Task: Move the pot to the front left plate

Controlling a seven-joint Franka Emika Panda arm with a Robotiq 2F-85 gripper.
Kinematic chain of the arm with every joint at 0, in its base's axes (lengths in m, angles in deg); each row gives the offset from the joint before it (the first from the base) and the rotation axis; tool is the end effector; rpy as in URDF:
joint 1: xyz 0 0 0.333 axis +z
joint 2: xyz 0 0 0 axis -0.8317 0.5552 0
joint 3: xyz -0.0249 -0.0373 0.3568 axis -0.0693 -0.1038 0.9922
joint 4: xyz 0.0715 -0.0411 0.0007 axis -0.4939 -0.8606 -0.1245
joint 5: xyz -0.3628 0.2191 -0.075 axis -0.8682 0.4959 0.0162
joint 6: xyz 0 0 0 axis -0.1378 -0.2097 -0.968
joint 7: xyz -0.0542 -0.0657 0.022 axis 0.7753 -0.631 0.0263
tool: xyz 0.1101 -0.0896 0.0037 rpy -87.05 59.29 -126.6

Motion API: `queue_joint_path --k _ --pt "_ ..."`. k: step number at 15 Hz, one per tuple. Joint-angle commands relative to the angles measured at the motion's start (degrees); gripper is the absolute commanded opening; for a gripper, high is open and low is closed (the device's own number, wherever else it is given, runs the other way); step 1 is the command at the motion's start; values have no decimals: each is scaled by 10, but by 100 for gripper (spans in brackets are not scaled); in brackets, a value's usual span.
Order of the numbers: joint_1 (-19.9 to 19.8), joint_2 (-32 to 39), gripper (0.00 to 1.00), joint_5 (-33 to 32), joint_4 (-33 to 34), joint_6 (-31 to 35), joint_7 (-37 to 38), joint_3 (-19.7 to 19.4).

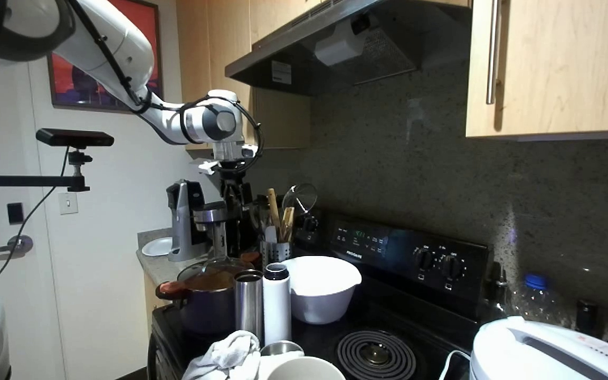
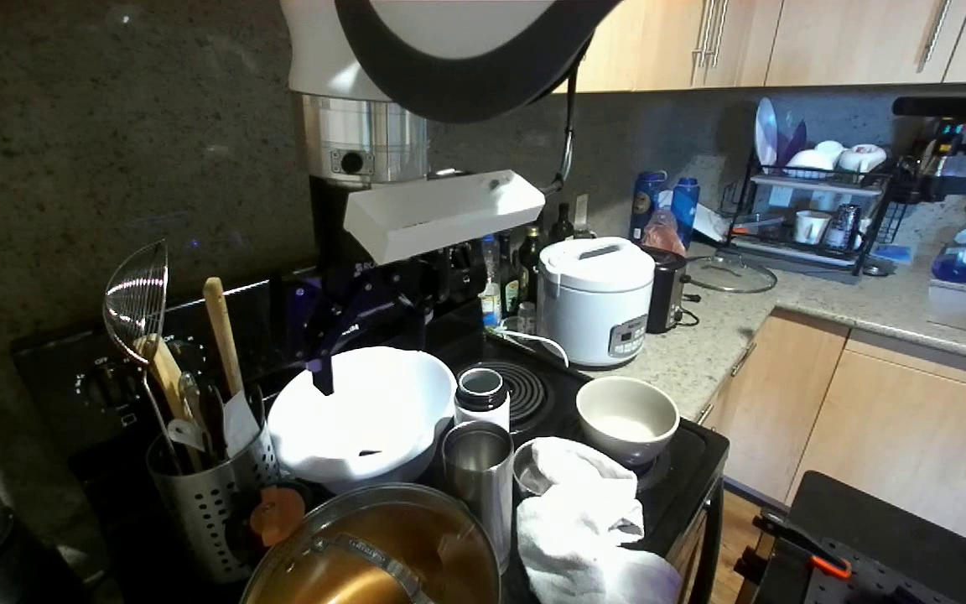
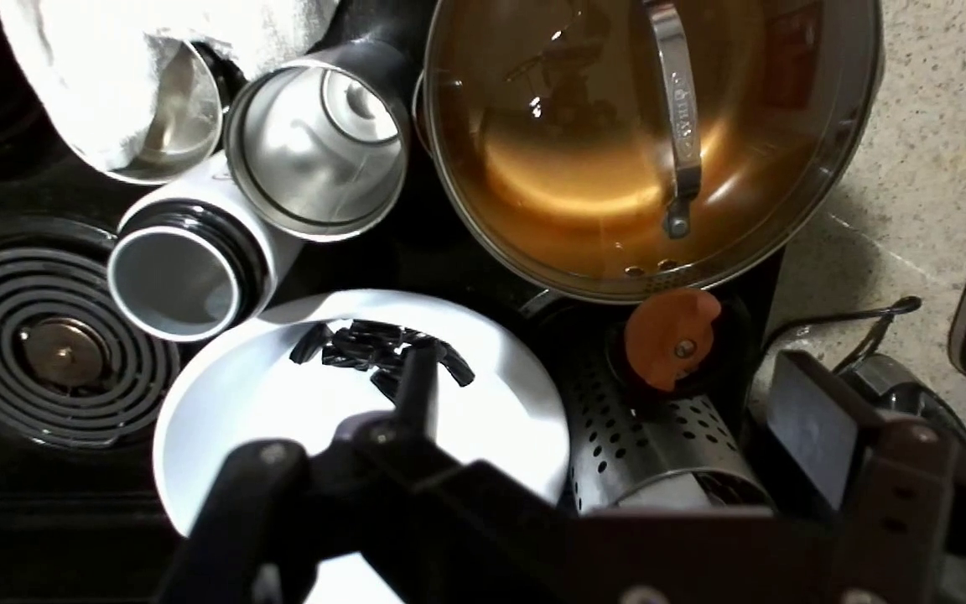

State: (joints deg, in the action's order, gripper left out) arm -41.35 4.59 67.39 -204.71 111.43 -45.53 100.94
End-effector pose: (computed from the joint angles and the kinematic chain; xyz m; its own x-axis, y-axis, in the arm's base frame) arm 0.5146 0.2939 0.4728 0.9913 0.0309 0.1277 0.0360 -0.9986 -0.0381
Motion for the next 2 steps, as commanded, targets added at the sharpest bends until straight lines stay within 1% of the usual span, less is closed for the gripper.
queue_joint_path --k 1,2 --pt "-3 0 100 0 1 -1 0 3" --pt "-3 0 100 0 1 -1 0 3"
